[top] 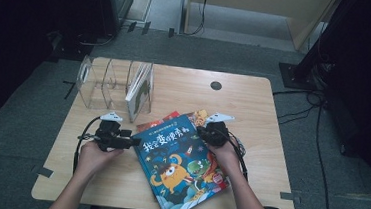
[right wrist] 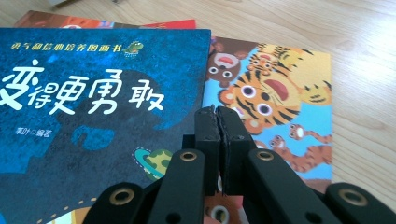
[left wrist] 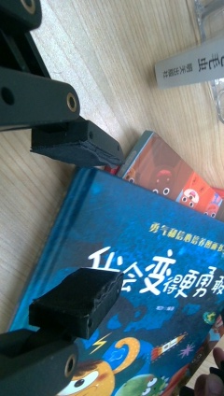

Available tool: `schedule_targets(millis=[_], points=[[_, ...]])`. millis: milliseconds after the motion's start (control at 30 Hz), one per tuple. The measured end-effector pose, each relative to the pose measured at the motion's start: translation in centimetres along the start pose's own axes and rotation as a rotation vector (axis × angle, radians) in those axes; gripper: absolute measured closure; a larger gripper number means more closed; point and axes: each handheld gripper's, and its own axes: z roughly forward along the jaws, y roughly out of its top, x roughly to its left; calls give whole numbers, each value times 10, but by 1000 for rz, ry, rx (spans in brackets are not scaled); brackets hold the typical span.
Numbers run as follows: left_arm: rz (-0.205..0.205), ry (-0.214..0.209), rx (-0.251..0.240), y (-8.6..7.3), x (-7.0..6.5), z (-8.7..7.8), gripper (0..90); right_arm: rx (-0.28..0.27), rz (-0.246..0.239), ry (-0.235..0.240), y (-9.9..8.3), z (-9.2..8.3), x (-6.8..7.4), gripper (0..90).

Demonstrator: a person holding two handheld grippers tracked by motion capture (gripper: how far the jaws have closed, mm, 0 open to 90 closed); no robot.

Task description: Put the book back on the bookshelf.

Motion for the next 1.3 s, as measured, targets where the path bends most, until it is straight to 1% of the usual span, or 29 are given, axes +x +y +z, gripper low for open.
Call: schedule_targets(millis=[67,133,167,233,300,400,500,600,700,733,800,867,933,967,1000,1033,1100,1233,1267,1300], points=[[1,1,21,0,1,2,375,-6,-3,9,0,1,2,845],[3,6,32,-1,1,4,376,-7,-14,10,0,2,3,833],[3,6,31,-1,1,4,376,-4,-16,9,0,1,3,828],[4,2,24,0,1,2,379,7,-11,26,1,0,1,831],[0,1,23,-1,2,1,379,2,12,32,1,-3,-2,818],[-3,1,37,0,3,0,377,-15,14,31,2,-8,-2,783],[8,2,39,2,3,-1,380,-30,2,26,-1,-15,1,754],[22,-5,49,4,2,-1,385,-35,9,35,-4,-22,3,720],[35,-15,52,6,-1,-1,387,-68,-10,29,-12,-31,7,698],[43,-17,58,7,-2,-1,387,-62,-11,31,-14,-34,8,686],[54,-22,64,8,-3,0,389,-72,-12,26,-19,-41,11,673],[67,-46,68,8,-2,1,387,-90,-21,20,-24,-49,13,656],[75,-45,70,7,-2,1,388,-113,-32,17,-30,-56,15,652],[72,-49,68,8,-1,1,389,-119,-38,16,-32,-59,15,644],[64,-50,66,8,0,1,388,-118,-32,15,-35,-61,16,638],[64,-52,64,8,0,2,387,-116,-29,11,-37,-62,16,629],[69,-43,68,7,0,1,385,-116,-16,10,-41,-67,16,621],[90,-37,70,6,1,-1,390,-137,22,2,-50,-78,18,594],[95,-36,67,5,1,-2,405,-141,25,0,-52,-81,20,587],[92,-38,63,5,1,-3,409,-141,25,-8,-55,-84,21,575]])
